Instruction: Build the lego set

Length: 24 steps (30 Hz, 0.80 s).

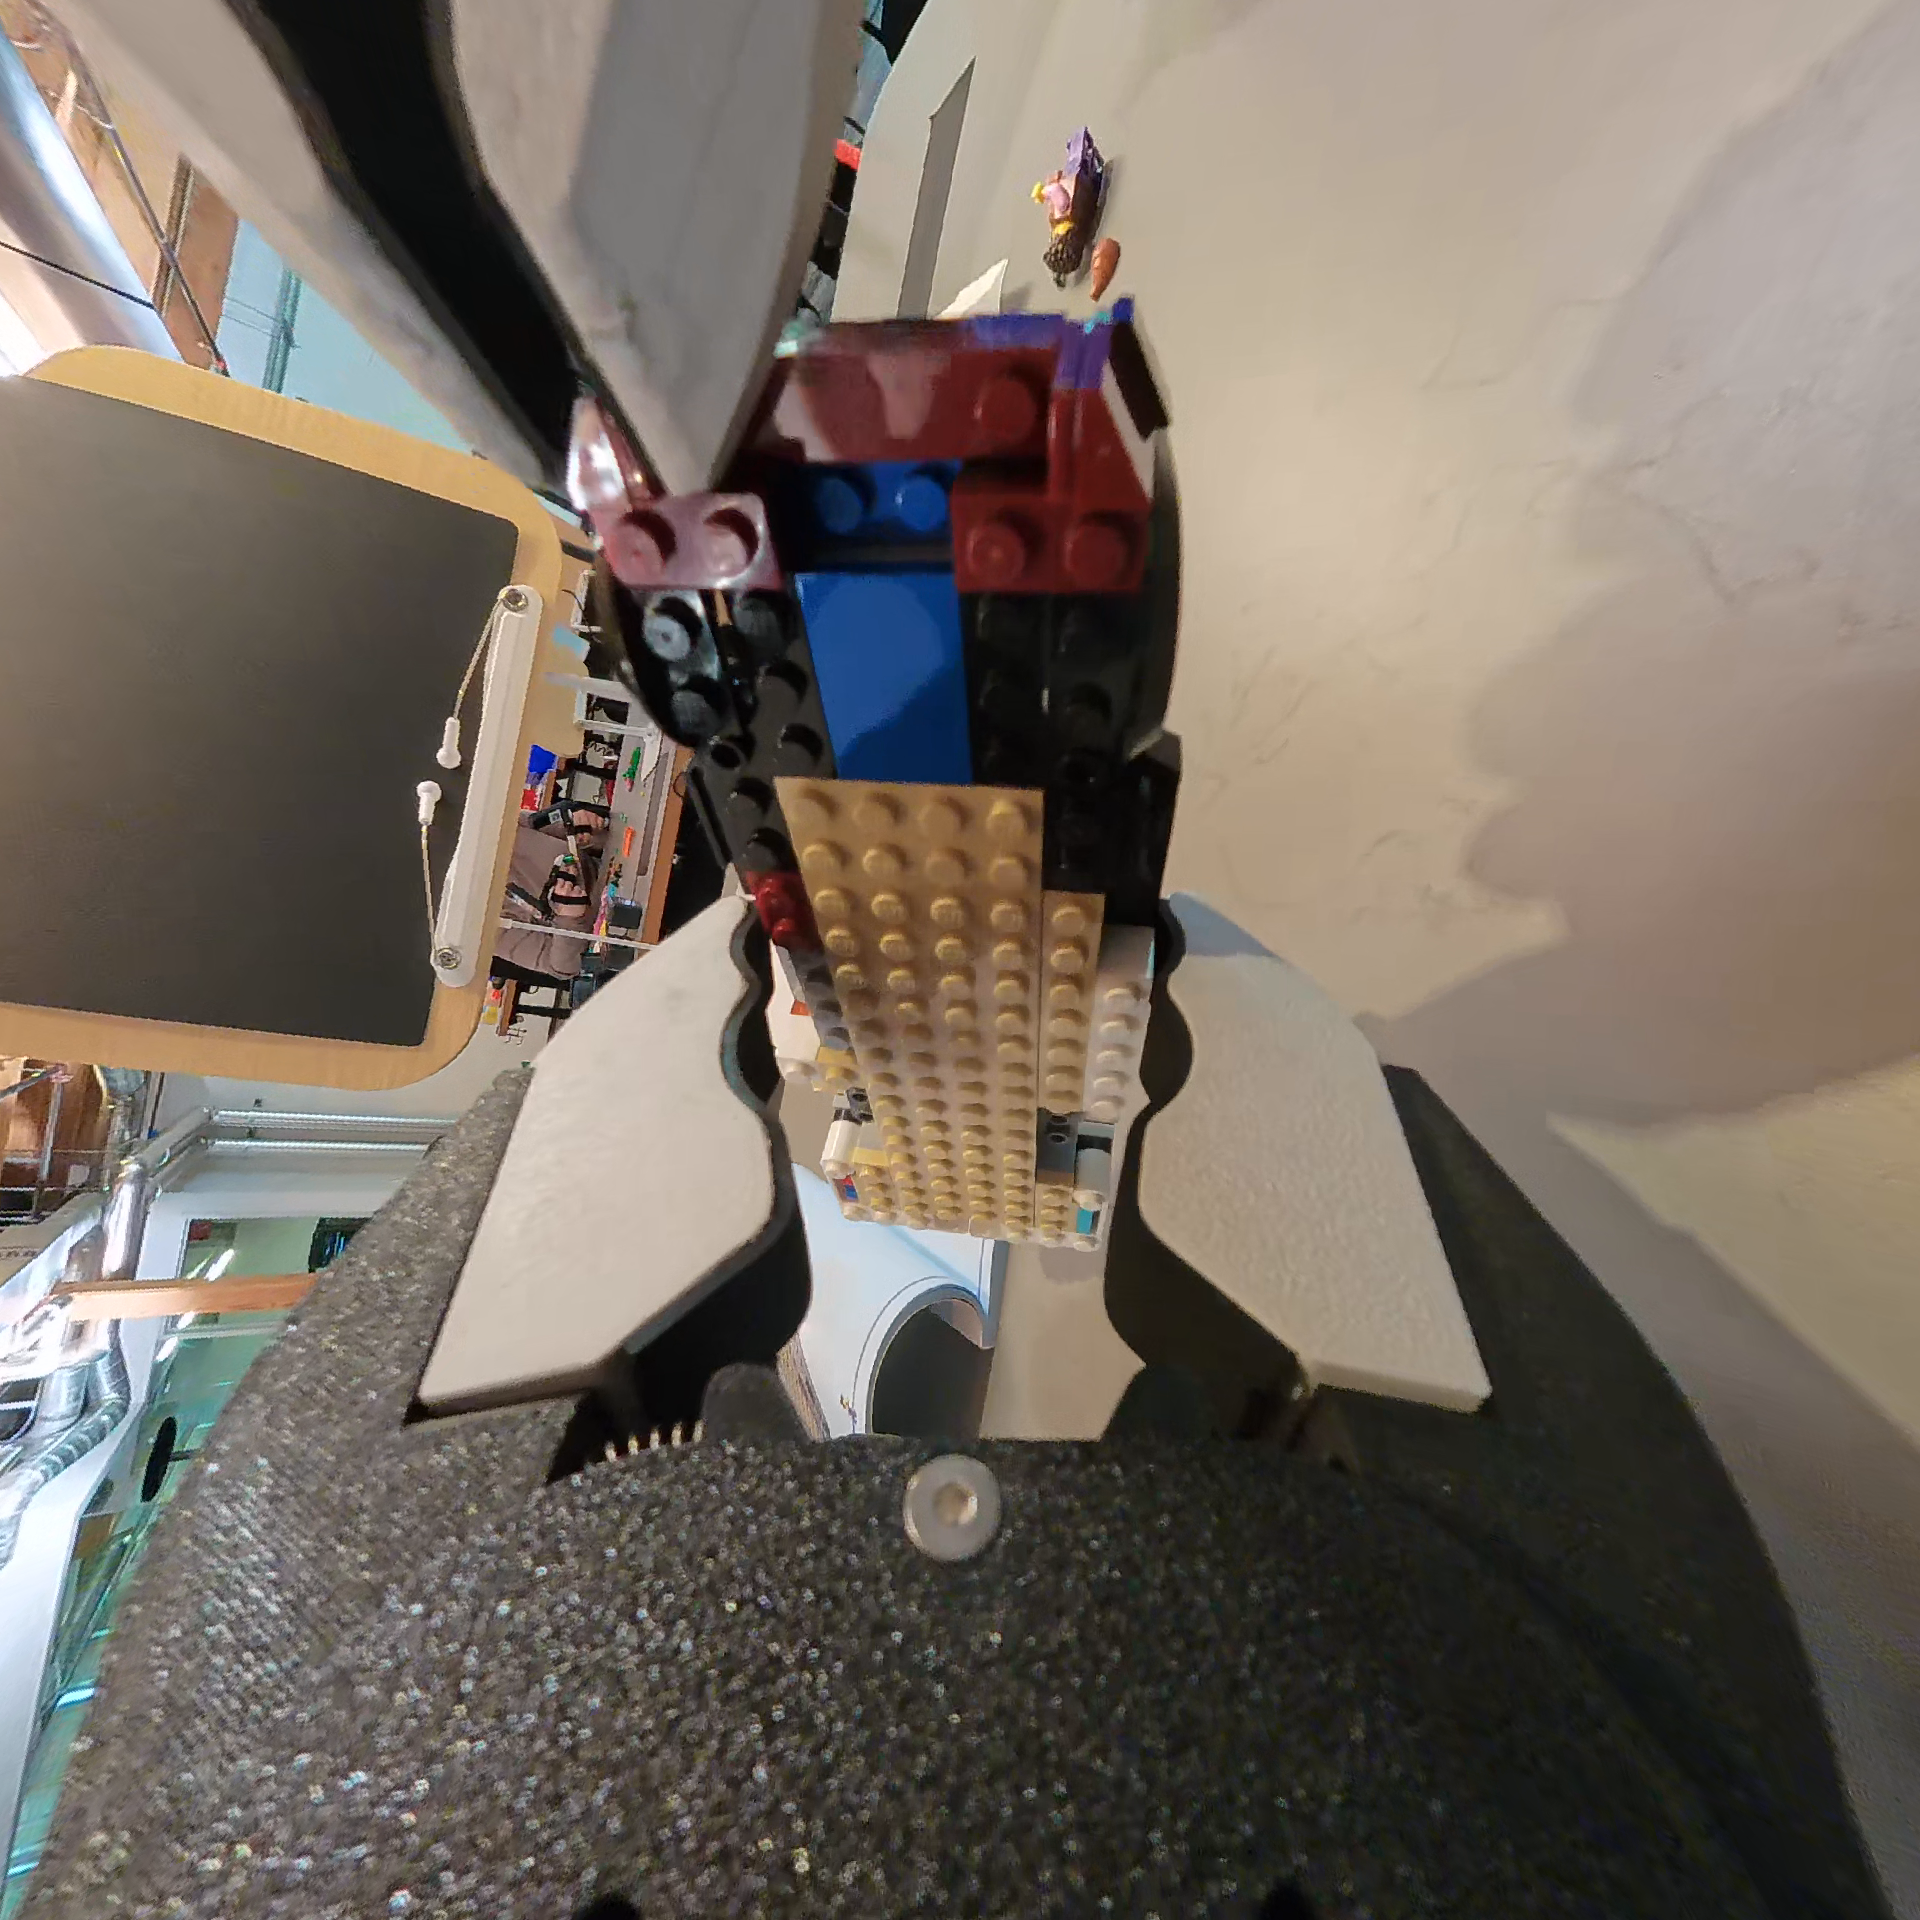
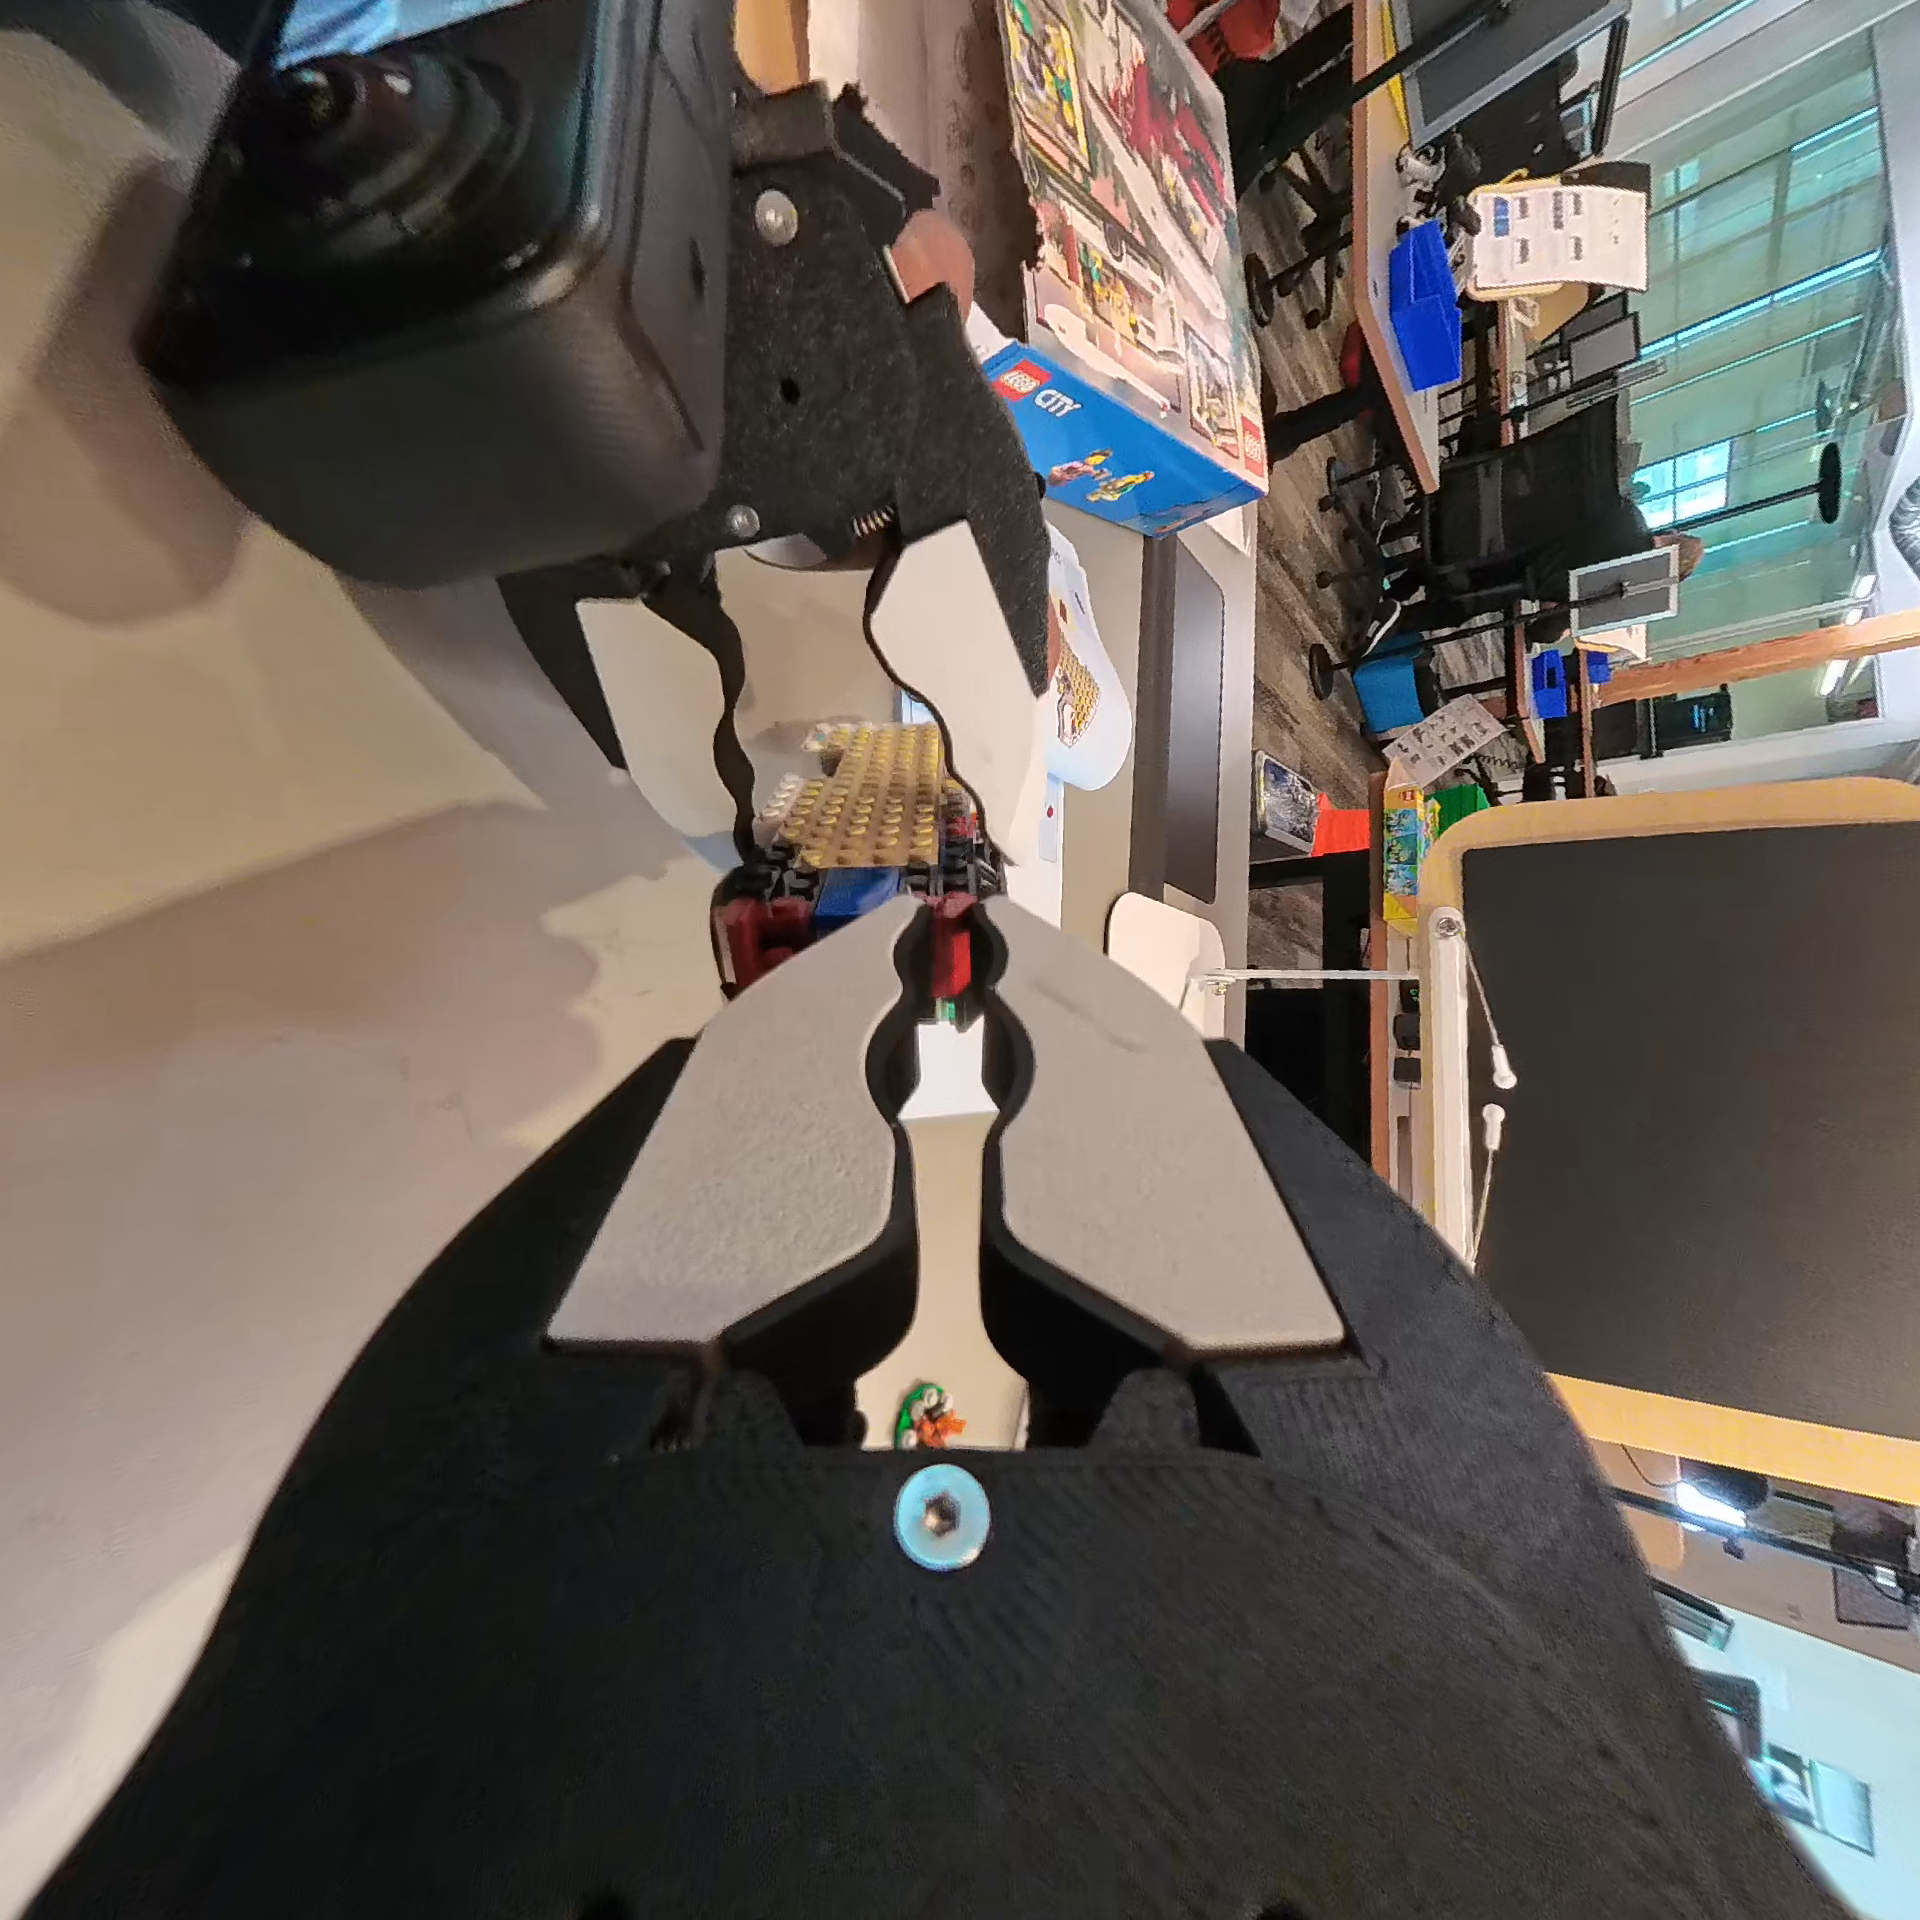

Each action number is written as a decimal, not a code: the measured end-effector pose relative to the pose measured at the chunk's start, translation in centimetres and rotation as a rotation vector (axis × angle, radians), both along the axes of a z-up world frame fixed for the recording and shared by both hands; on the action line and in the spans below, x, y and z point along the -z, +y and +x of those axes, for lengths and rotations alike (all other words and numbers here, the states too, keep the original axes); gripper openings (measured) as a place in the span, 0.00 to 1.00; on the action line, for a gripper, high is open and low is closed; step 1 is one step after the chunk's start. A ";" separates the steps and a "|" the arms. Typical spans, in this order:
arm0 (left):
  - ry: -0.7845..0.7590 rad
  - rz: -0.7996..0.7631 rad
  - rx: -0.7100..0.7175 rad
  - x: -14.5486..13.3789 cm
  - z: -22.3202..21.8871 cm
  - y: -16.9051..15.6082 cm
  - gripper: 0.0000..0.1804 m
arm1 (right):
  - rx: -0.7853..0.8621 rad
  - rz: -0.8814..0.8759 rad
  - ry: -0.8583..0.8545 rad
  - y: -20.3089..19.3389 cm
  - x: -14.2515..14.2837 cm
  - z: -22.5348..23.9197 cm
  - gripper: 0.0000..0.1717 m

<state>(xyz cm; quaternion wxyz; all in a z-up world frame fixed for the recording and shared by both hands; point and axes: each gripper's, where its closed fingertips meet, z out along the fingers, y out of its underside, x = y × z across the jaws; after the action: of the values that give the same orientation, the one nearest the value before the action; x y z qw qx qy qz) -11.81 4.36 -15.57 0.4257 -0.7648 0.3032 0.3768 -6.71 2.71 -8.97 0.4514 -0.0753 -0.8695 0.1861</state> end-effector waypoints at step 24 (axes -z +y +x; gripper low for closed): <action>0.004 -0.010 0.014 0.5 0.4 -0.7 0.38 | 0.035 -0.130 0.048 1.5 0.0 2.5 0.13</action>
<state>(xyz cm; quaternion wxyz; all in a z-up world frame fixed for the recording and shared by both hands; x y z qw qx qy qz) -11.45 3.70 -16.08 0.4239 -0.7641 0.3110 0.3737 -4.23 4.25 -8.95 0.4692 -0.1151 -0.8431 0.2362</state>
